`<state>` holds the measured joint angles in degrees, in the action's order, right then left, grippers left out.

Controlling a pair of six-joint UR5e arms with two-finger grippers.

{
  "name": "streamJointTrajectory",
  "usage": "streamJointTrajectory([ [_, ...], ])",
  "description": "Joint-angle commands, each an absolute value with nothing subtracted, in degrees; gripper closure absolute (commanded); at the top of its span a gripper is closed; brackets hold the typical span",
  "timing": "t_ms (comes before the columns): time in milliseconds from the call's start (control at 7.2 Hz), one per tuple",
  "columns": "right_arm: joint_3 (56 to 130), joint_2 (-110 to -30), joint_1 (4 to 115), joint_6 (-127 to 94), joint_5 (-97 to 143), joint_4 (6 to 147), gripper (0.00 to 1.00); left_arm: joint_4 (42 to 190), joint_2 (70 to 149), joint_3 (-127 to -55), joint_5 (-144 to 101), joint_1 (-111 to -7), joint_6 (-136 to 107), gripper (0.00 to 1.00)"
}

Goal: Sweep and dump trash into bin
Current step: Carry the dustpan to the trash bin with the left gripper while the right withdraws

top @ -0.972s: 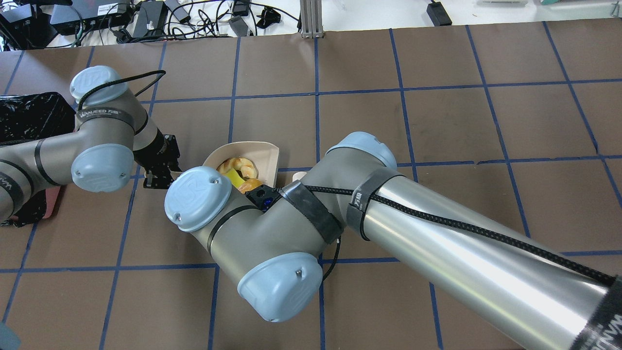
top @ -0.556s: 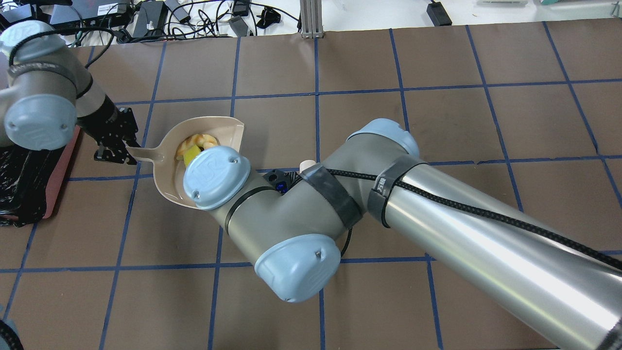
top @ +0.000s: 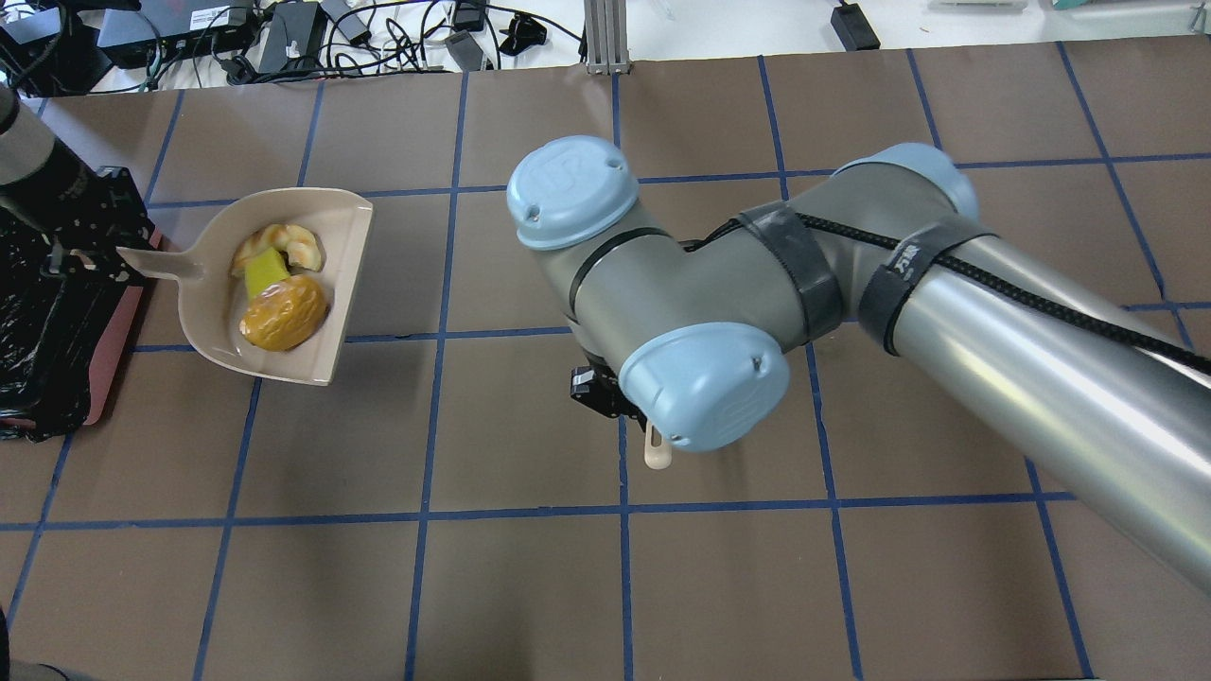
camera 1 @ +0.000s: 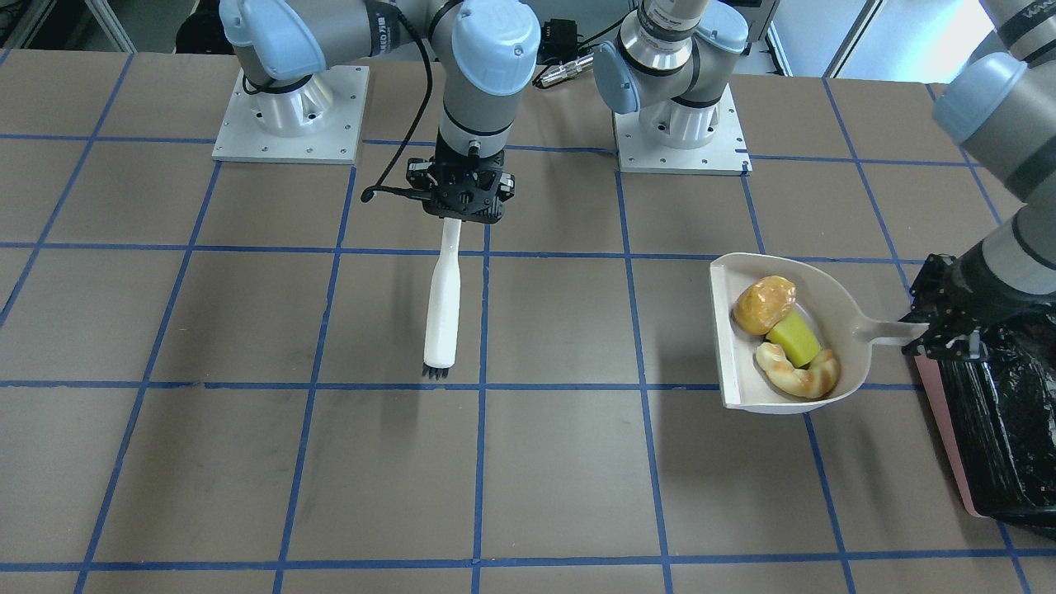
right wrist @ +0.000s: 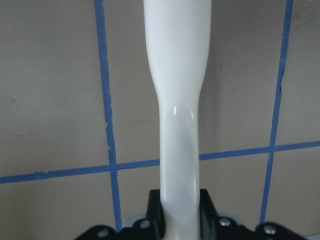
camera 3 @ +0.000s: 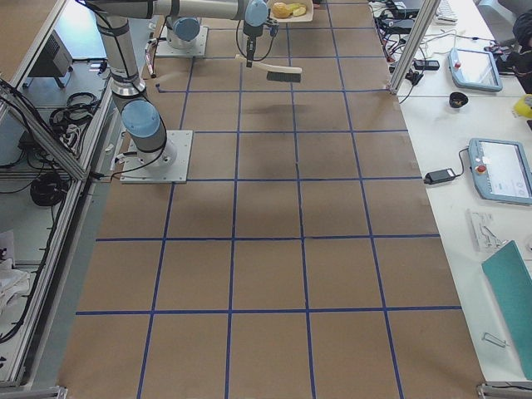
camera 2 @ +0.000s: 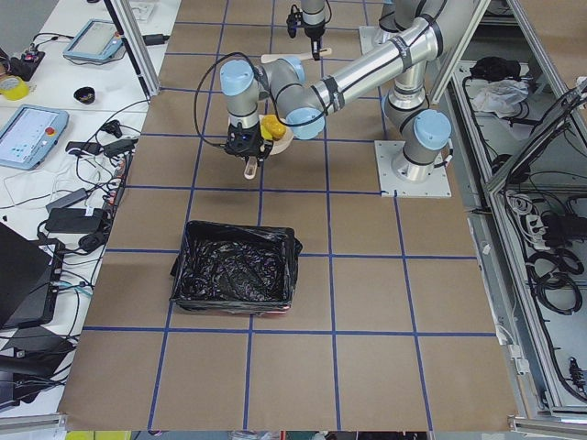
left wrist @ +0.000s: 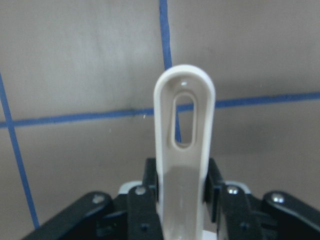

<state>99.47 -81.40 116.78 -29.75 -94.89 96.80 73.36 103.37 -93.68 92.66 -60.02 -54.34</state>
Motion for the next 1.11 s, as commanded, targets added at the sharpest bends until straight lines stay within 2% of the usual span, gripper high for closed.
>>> streamJointTrajectory([
  [0, 99.3, -83.4, 107.5, -20.5, -94.6, 97.0, 1.0, 75.6, 104.5, -90.8, 92.6, -51.4, -44.9, 1.0],
  [278, 99.3, -85.7, 97.2, -11.4, -95.2, 96.9, 1.0, 82.5, 107.6, -82.9, 92.7, -47.7, -41.3, 1.0],
  [556, 99.4, -86.0, 85.5, 0.6, -95.6, 96.6, 1.0, 86.9, 114.0, -72.6, 92.8, -45.6, -41.2, 1.0],
  [972, 99.6, -83.3, 76.5, 11.1, -95.5, 100.5, 1.0, 89.6, 124.6, -57.5, 95.1, -44.9, -42.3, 1.0],
])
